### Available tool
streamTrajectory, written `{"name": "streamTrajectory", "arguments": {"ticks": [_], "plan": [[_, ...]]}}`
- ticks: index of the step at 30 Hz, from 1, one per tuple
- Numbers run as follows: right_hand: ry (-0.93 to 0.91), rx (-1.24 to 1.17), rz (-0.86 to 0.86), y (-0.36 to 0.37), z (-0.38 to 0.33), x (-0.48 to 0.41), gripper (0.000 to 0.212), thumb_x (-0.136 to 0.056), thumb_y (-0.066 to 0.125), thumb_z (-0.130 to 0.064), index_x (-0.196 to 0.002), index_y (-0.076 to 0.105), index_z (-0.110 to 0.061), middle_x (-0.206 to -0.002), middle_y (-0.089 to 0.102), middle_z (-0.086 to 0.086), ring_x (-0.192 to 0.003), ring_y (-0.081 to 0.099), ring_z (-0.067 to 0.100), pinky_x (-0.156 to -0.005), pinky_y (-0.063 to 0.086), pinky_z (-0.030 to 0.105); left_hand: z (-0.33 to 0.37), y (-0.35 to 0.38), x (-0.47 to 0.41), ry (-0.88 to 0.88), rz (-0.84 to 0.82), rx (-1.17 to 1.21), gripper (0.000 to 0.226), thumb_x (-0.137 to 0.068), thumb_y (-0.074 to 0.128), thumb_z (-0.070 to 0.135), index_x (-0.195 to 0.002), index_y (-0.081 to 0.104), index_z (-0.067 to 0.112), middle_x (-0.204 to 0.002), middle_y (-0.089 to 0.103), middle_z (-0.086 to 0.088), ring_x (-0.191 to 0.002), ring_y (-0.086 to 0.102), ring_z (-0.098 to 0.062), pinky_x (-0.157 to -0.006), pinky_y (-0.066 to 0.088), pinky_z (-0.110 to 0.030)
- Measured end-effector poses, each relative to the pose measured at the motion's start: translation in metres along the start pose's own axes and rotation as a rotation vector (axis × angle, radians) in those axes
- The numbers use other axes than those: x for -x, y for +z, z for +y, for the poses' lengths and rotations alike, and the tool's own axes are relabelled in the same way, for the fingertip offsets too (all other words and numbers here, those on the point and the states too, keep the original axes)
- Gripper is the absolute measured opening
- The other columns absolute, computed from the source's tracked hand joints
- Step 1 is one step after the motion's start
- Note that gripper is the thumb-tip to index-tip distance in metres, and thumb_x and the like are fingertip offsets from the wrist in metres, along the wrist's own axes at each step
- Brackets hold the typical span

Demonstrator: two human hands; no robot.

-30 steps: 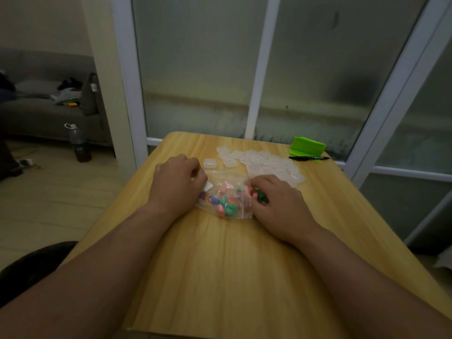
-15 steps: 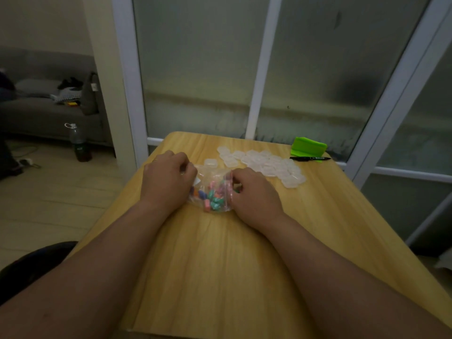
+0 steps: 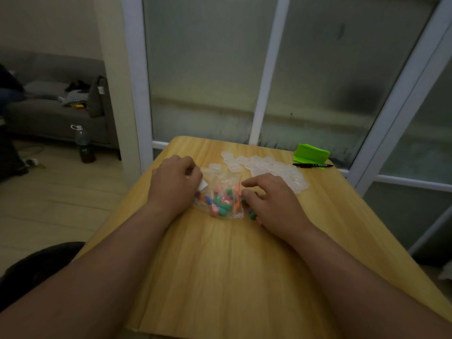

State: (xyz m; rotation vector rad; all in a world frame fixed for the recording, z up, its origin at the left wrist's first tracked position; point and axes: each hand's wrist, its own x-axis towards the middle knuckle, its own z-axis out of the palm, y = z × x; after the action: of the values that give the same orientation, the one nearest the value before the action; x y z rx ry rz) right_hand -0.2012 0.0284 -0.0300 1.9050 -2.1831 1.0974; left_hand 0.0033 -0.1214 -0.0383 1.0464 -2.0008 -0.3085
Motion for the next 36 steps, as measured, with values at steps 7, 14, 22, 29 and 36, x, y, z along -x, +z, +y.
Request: {"name": "streamTrajectory", "arguments": {"ticks": [7,14,22,29,36], "plan": [[-0.301,0.166,-0.150,0.014,-0.024,-0.010,0.017,-0.107,0.048,-0.036,-0.095,0.060,-0.036,-0.100,0.059,-0.025,-0.105,0.049,0.010,-0.090,0.044,0.043,-0.007,0.002,-0.005,0.073,0.016,0.204,0.011,-0.101,0.061,0.034,-0.097,0.071,0.030,-0.096,0.062,0.006,-0.099,0.056,-0.019,-0.091,0.046,-0.042],[-0.282,0.290,-0.241,0.022,-0.025,-0.021,0.033,-0.109,0.043,-0.043,-0.130,0.067,-0.038,-0.104,0.055,-0.018,-0.107,0.048,0.012,-0.088,0.040,0.038,-0.012,-0.002,-0.009,-0.017,0.002,0.310,0.014,-0.103,0.062,0.029,-0.103,0.074,0.022,-0.106,0.068,0.005,-0.105,0.058,-0.013,-0.095,0.048,-0.036],[-0.363,0.440,-0.241,0.026,-0.035,-0.017,0.049,-0.103,0.021,-0.047,-0.113,0.066,-0.030,-0.117,0.063,-0.010,-0.124,0.048,0.018,-0.094,0.038,0.041,-0.007,-0.003,-0.010,-0.453,-0.027,-0.139,0.053,-0.097,0.043,0.051,-0.138,0.056,0.019,-0.137,0.060,-0.011,-0.128,0.051,-0.035,-0.107,0.038,-0.052],[-0.369,0.509,-0.309,0.040,-0.046,-0.032,0.039,-0.108,0.033,-0.048,-0.126,0.066,-0.036,-0.124,0.053,-0.008,-0.118,0.039,0.015,-0.097,0.034,0.041,-0.015,-0.001,-0.008,-0.319,-0.061,0.127,0.019,-0.104,0.049,0.026,-0.118,0.062,0.025,-0.099,0.066,0.007,-0.095,0.064,-0.018,-0.093,0.054,-0.048],[-0.335,0.431,-0.395,0.041,-0.061,-0.037,0.050,-0.101,0.030,-0.053,-0.131,0.063,-0.030,-0.131,0.056,-0.005,-0.125,0.041,0.018,-0.100,0.035,0.043,-0.017,-0.006,-0.010,-0.205,0.016,0.307,0.015,-0.104,0.052,0.009,-0.111,0.064,0.016,-0.106,0.066,0.002,-0.096,0.062,-0.012,-0.083,0.053,-0.030]]}}
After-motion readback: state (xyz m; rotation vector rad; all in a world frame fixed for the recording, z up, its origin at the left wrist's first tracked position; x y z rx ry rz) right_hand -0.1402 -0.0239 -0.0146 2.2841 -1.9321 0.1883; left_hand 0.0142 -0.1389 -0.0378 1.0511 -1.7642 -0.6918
